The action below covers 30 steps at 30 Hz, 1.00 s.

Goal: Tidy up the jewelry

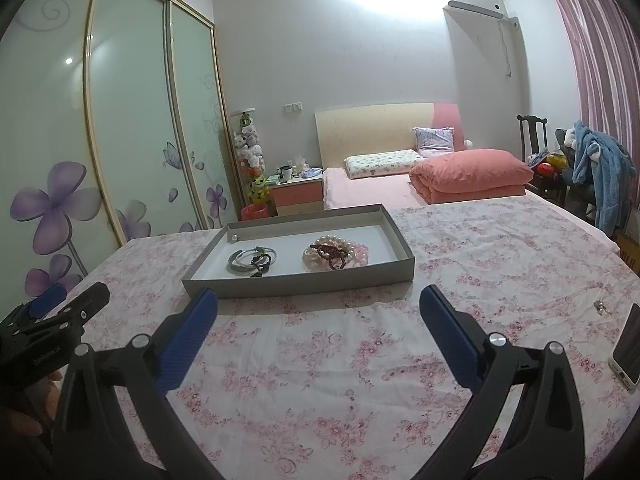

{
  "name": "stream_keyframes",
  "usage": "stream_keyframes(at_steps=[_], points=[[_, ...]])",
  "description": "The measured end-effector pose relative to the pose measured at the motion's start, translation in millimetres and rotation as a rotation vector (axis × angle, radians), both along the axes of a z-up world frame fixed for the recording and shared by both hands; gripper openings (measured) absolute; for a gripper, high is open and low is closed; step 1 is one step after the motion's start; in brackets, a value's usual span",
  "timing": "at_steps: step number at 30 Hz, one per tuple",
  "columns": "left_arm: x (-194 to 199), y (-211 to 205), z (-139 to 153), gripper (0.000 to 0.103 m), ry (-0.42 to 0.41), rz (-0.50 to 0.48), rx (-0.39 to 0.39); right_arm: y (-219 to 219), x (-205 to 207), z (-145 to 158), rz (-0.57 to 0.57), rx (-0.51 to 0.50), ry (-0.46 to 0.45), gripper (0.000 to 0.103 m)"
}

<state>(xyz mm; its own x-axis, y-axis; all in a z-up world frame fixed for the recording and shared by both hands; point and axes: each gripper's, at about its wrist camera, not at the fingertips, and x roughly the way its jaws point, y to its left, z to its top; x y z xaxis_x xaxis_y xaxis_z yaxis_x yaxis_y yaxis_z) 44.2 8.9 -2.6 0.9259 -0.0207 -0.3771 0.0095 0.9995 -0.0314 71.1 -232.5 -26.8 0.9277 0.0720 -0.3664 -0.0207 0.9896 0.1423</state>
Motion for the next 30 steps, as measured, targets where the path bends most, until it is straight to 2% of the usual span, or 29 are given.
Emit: stream_keyframes(at_steps=[30], points=[[0.7, 0.0, -1.7, 0.101, 0.014, 0.012, 0.002, -0.5, 0.4, 0.6, -0.001, 0.002, 0.003, 0.099]])
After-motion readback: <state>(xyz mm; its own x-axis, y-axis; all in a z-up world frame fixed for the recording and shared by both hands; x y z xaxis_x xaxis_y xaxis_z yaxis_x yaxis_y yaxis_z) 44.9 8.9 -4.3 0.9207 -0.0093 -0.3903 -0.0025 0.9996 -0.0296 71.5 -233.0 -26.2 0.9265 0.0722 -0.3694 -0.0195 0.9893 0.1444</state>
